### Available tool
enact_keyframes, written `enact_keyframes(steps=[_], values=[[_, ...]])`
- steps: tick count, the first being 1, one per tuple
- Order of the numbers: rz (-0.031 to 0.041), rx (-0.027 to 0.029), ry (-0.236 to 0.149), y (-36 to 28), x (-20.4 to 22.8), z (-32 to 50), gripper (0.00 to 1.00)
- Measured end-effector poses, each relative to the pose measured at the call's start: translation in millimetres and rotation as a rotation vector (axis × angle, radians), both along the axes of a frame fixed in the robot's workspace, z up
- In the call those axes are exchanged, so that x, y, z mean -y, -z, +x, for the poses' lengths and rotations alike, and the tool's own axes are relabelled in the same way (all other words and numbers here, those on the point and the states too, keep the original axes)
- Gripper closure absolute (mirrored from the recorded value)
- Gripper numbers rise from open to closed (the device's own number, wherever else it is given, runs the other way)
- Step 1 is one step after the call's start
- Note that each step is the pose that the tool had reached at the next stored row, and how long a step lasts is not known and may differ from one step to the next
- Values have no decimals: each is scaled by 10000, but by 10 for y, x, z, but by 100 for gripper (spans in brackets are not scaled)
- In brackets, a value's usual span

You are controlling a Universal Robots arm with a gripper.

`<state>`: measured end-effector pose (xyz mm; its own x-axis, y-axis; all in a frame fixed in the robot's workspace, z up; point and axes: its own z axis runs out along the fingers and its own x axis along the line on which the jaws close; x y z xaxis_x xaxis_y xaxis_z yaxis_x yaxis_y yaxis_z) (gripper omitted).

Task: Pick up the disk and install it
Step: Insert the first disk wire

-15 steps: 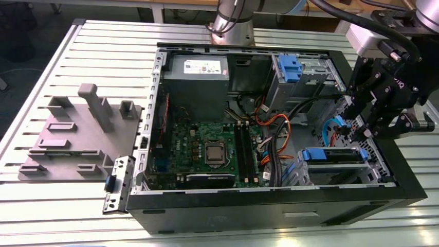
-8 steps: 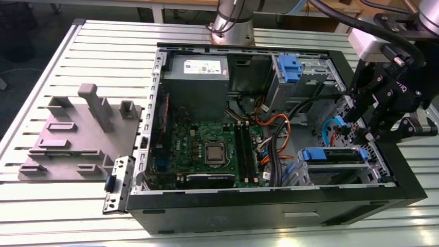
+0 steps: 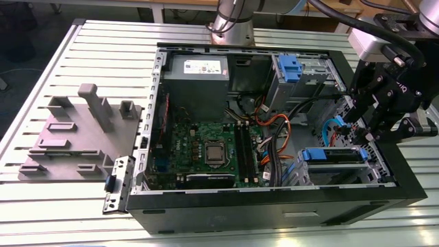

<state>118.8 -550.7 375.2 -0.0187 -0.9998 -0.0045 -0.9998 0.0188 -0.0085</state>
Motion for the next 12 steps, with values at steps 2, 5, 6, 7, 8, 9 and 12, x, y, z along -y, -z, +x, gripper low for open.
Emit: enact_keyframes(steps=[2, 5, 6, 7, 8, 9, 12], values=[[0, 0, 0, 0, 0, 0, 52], [2, 0, 0, 7, -5, 0, 52], [0, 0, 0, 14, -9, 0, 52], [0, 0, 0, 24, -14, 0, 52], [0, 0, 0, 32, -20, 0, 52], [3, 0, -1, 40, -23, 0, 52], [0, 0, 0, 40, -25, 0, 52]])
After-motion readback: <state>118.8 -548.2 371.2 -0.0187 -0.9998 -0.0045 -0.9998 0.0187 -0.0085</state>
